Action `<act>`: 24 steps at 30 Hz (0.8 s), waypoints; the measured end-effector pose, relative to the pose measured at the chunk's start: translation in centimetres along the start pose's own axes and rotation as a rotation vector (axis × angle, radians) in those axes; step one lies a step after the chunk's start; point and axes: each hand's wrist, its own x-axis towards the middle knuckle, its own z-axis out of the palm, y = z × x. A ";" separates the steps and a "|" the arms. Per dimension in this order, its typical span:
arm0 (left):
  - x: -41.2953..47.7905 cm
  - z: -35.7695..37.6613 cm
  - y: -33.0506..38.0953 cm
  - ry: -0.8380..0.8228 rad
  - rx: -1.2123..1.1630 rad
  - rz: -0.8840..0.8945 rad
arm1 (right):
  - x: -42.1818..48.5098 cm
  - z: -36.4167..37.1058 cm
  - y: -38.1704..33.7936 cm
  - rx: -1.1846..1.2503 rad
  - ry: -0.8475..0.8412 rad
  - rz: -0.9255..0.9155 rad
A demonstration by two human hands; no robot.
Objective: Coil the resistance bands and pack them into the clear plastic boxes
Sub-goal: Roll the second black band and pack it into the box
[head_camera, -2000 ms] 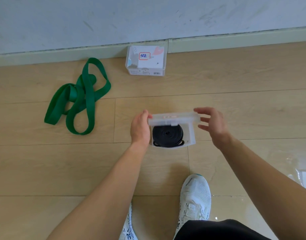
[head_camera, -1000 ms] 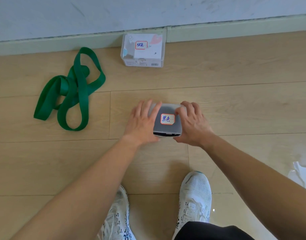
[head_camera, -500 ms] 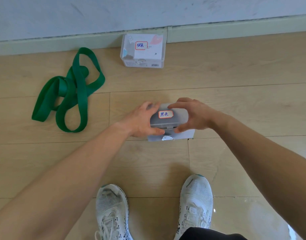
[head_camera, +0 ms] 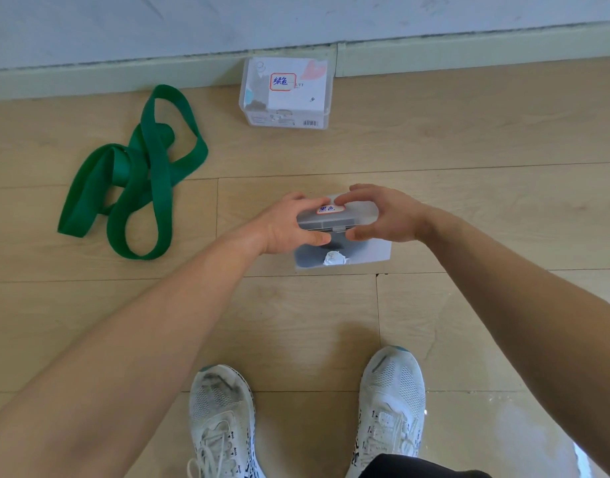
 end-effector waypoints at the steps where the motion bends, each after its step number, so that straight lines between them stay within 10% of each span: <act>1: 0.1 -0.1 0.1 -0.010 0.003 -0.006 | -0.1 0.0 -0.1 0.014 0.012 -0.003; 24: 0.7 0.6 0.7 0.039 0.089 0.040 | -0.5 0.8 0.0 0.110 0.130 0.045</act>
